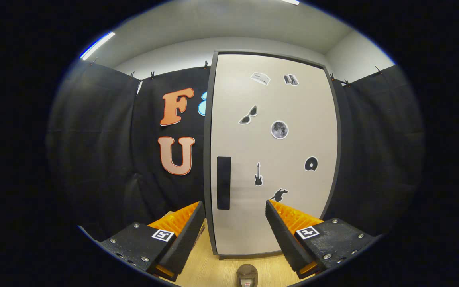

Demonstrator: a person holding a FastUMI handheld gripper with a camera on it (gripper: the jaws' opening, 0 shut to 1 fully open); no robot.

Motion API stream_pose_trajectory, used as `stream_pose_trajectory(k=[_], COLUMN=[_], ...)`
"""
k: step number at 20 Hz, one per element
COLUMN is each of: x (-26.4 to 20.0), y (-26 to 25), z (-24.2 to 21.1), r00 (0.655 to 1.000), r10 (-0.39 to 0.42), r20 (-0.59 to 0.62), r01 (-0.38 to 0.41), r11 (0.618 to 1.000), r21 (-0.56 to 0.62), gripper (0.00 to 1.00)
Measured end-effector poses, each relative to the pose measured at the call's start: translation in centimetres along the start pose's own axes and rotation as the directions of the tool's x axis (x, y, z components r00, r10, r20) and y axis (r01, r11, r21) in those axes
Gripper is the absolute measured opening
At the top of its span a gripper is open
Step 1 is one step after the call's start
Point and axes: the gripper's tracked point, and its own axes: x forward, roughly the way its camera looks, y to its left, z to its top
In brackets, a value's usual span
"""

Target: Open the shoe cabinet door, grab the shoes and put them into the shoe cabinet, then close the shoe cabinet door.

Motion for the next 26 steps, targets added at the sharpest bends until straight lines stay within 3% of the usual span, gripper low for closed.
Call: stream_pose_trajectory(k=[12, 16, 20, 21, 26], x=[10.1, 11.9, 12.9, 12.8, 12.5], y=[2.8, 3.0, 2.0, 2.0, 2.0], z=[-0.2, -0.9, -1.5, -1.6, -1.8], r00=[0.999, 0.999, 1.0, 1.0, 1.0], r10=[0.041, 0.034, -0.02, -0.017, -0.005], r20=[0.008, -0.006, -0.023, -0.026, -0.016], r01=[-0.041, -0.033, 0.02, 0.018, 0.006], r11=[0.999, 0.999, 1.0, 0.999, 0.998], r21=[0.006, 0.022, 0.016, 0.036, 0.059], gripper=[0.95, 0.83, 0.56, 0.41, 0.32])
